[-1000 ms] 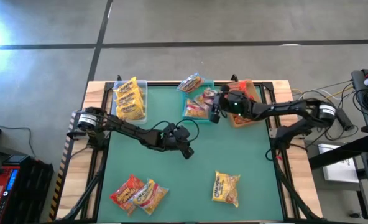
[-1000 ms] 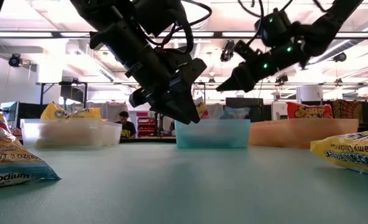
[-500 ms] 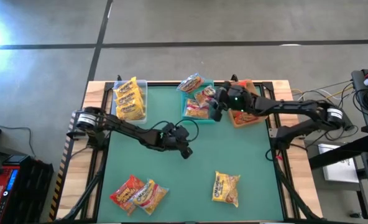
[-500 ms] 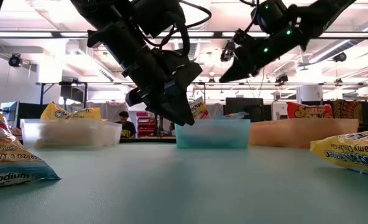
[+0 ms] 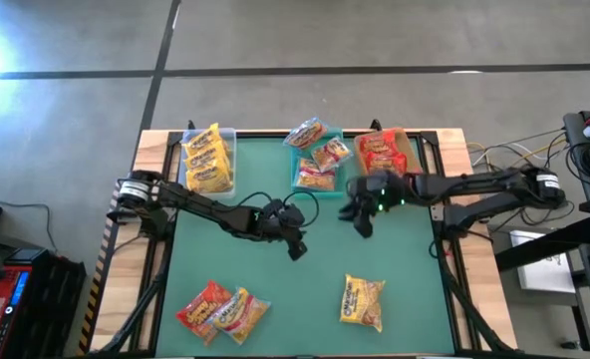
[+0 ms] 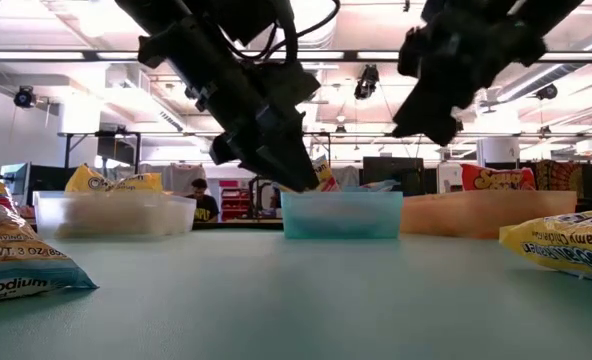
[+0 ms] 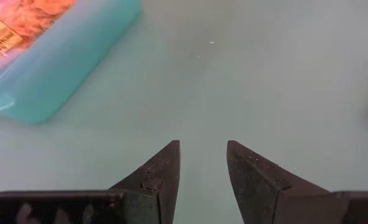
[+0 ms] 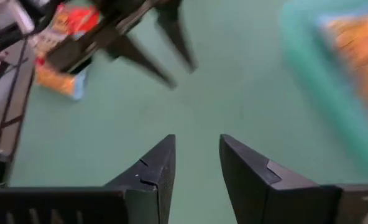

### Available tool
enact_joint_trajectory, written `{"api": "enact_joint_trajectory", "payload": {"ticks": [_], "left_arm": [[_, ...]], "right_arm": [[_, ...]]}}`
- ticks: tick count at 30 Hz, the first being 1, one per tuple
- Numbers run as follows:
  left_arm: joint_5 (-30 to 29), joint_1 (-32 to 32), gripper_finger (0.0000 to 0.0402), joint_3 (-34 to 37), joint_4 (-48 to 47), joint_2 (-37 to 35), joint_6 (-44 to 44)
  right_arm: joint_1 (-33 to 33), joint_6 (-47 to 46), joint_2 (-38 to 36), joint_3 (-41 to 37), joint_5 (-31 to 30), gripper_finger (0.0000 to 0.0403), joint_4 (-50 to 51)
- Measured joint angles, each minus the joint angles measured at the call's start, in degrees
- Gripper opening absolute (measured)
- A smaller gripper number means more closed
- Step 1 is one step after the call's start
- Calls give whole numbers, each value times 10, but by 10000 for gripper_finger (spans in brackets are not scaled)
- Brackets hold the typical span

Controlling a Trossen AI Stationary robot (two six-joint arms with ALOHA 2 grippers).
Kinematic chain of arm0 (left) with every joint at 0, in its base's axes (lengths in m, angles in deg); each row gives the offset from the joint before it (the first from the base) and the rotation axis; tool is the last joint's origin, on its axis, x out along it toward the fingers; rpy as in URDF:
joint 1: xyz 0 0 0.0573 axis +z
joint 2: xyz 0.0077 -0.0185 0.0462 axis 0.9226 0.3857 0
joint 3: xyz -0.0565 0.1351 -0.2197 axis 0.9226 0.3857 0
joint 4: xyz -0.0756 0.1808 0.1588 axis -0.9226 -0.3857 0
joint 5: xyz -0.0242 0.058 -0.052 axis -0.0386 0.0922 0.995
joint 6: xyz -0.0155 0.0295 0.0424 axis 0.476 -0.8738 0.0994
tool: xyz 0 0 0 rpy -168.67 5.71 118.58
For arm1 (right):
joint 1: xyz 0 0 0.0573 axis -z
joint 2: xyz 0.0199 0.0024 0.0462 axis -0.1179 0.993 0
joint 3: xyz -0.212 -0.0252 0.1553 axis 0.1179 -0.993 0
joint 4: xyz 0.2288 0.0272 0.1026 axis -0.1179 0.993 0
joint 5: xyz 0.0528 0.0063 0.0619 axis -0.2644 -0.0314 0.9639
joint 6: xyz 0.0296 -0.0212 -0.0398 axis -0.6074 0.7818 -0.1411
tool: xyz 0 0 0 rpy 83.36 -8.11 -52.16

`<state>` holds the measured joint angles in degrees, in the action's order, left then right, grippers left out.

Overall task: Sort Maruchan noodles
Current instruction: Put the yellow noodle pack into the white bin

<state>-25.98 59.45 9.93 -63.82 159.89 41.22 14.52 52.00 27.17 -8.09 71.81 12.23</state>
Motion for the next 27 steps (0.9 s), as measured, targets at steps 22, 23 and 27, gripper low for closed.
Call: {"api": "enact_joint_trajectory", "payload": {"ticks": [22, 23, 27], "left_arm": [[27, -98, 116, 0, 91, 30, -81], [36, -100, 116, 0, 107, 37, -85], [73, -102, 116, 0, 190, 68, -92]], "right_arm": [[-433, -471, 11, -4, -232, 160, 3], [-447, -486, 11, -4, -246, 159, 4], [-488, -522, 22, -4, -286, 157, 6]]}}
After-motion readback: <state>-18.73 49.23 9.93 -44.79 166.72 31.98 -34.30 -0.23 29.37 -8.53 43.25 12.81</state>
